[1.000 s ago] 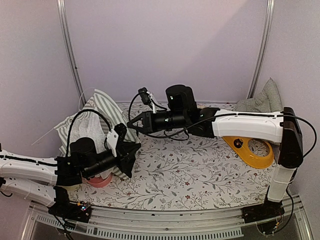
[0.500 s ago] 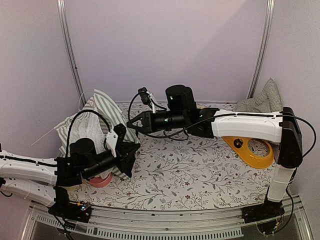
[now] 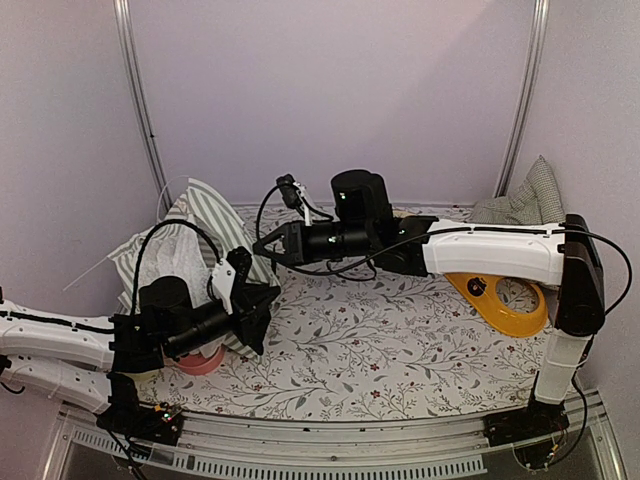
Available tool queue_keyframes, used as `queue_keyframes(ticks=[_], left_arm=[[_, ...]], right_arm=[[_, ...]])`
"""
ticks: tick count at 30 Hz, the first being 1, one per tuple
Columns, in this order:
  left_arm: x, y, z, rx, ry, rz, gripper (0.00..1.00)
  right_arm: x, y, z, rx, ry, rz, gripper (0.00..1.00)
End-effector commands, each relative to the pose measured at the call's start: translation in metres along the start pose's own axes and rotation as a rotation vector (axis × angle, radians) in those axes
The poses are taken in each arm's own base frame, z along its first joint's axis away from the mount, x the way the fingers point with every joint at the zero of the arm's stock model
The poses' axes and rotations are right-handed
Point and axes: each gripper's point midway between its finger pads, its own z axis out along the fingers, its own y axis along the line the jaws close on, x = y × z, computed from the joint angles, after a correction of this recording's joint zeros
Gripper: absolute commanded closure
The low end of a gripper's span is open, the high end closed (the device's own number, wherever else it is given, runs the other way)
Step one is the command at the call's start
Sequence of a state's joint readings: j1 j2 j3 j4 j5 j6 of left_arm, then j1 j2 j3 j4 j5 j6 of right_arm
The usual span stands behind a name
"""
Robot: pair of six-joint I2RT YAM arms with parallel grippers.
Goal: Set up the pet tent
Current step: Insert the tent pole into the pole socket of the pet tent.
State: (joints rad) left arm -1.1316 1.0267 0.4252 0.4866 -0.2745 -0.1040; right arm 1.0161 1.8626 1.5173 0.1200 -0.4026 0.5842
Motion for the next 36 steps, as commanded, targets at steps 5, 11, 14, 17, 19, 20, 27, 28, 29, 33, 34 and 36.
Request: queue_keyframes(ticks=[5, 11, 14, 17, 19, 20, 27, 28, 29, 33, 34, 36], left_arm=[[0.006, -0.046, -0.007, 0.203, 0.019, 0.029, 1.00], [0.001, -0.044, -0.007, 0.197, 0.007, 0.027, 1.00], [-0.002, -0.042, -0.008, 0.192, 0.000, 0.026, 1.00], [-0.004, -0.041, -0.008, 0.189, -0.007, 0.024, 1.00], [-0.007, -0.041, -0.007, 0.190, -0.011, 0.025, 1.00], [-0.007, -0.041, -0.007, 0.191, -0.011, 0.026, 1.00], [-0.014, -0.036, -0.005, 0.177, -0.030, 0.017, 1.00], [-0.015, -0.035, -0.005, 0.173, -0.034, 0.012, 1.00], [-0.016, -0.033, -0.005, 0.168, -0.037, 0.007, 1.00], [-0.023, -0.029, -0.005, 0.164, -0.065, -0.004, 1.00], [-0.024, -0.029, -0.004, 0.165, -0.067, -0.005, 1.00], [-0.026, -0.029, -0.004, 0.164, -0.074, -0.006, 1.00]], right_arm=[[-0.031, -0.003, 0.003, 0.005, -0.130, -0.027, 1.00], [-0.029, -0.005, 0.003, 0.007, -0.128, -0.023, 1.00], [-0.028, -0.005, 0.003, 0.006, -0.127, -0.021, 1.00], [-0.027, -0.004, 0.004, 0.006, -0.126, -0.019, 1.00], [-0.026, -0.004, 0.004, 0.005, -0.126, -0.020, 1.00], [-0.026, -0.004, 0.005, 0.005, -0.125, -0.020, 1.00], [-0.024, -0.003, 0.007, -0.001, -0.119, -0.016, 1.00], [-0.022, -0.003, 0.007, 0.000, -0.118, -0.015, 1.00], [-0.023, -0.003, 0.007, -0.001, -0.118, -0.014, 1.00], [-0.022, -0.003, 0.007, -0.001, -0.119, -0.014, 1.00], [-0.022, -0.004, 0.008, 0.000, -0.117, -0.013, 1.00], [-0.021, -0.004, 0.007, 0.005, -0.119, -0.013, 1.00]])
